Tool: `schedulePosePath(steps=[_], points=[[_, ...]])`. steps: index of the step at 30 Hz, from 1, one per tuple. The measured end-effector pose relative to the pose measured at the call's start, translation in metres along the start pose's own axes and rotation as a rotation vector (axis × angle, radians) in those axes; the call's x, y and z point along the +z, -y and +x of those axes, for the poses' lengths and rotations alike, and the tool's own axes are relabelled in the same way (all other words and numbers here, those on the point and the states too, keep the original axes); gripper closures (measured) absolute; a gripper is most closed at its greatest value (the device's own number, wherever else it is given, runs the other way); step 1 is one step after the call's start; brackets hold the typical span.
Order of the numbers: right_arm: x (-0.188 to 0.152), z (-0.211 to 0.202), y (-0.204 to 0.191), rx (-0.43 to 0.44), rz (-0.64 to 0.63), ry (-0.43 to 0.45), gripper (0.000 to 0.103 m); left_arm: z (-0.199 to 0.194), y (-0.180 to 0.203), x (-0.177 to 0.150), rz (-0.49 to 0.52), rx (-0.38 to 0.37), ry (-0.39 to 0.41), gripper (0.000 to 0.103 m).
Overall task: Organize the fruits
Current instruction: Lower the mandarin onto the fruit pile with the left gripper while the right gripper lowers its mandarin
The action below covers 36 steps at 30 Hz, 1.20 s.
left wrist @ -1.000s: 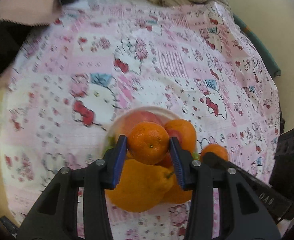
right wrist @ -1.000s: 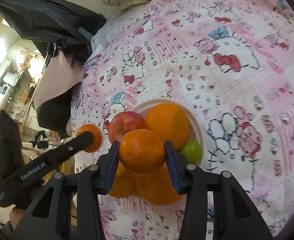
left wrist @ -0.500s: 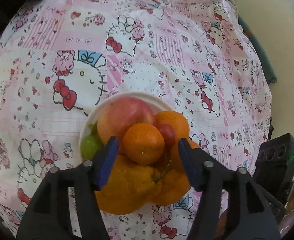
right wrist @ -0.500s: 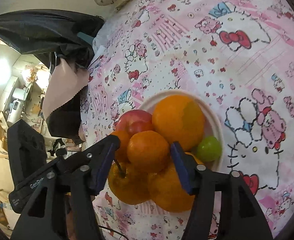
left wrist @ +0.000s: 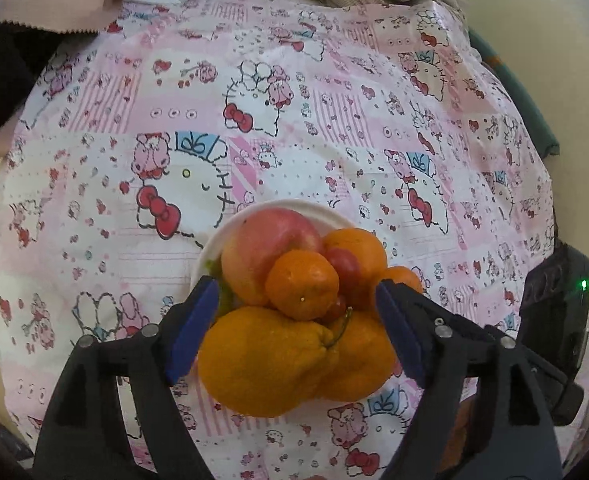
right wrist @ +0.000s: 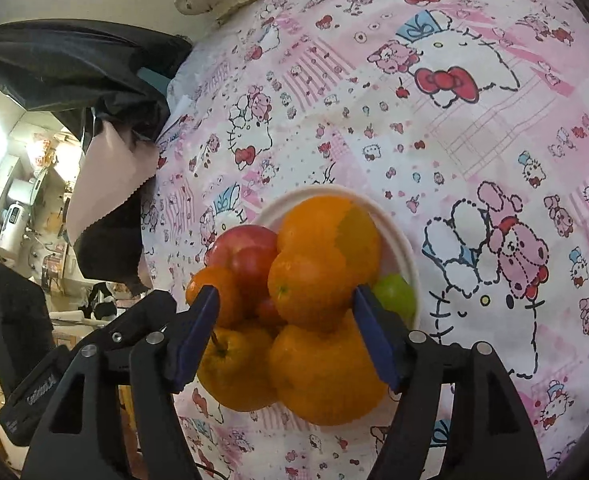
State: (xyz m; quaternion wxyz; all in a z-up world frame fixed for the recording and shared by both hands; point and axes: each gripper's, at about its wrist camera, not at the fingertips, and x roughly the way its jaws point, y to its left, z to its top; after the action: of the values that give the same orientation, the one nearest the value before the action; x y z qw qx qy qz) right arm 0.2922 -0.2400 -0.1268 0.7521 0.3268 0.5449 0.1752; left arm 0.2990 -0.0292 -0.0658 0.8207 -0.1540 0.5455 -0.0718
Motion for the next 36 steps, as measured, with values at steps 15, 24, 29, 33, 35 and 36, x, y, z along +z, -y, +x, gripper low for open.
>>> schedulePosePath(steps=[15,24,29,33,35,36], points=[[0.006,-0.004,0.008,-0.152,-0.052,0.037,0.055,-0.029,-0.014,-0.018,0.037,0.063,0.069,0.025],[0.004,-0.016,-0.015,-0.069,-0.121,0.083,0.056,-0.037,-0.036,-0.028,0.004,0.062,0.073,0.025],[-0.006,0.004,-0.03,0.013,-0.133,0.006,0.055,-0.037,-0.042,-0.028,-0.02,0.061,0.073,0.025],[-0.009,0.012,-0.023,0.01,-0.103,-0.024,0.044,-0.035,-0.042,-0.028,-0.021,0.057,0.072,0.025],[-0.009,0.009,-0.021,0.001,-0.095,-0.009,0.04,-0.034,-0.041,-0.029,-0.018,0.056,0.068,0.025],[-0.009,0.008,-0.021,-0.002,-0.094,-0.006,0.04,-0.033,-0.041,-0.029,-0.017,0.057,0.068,0.025]])
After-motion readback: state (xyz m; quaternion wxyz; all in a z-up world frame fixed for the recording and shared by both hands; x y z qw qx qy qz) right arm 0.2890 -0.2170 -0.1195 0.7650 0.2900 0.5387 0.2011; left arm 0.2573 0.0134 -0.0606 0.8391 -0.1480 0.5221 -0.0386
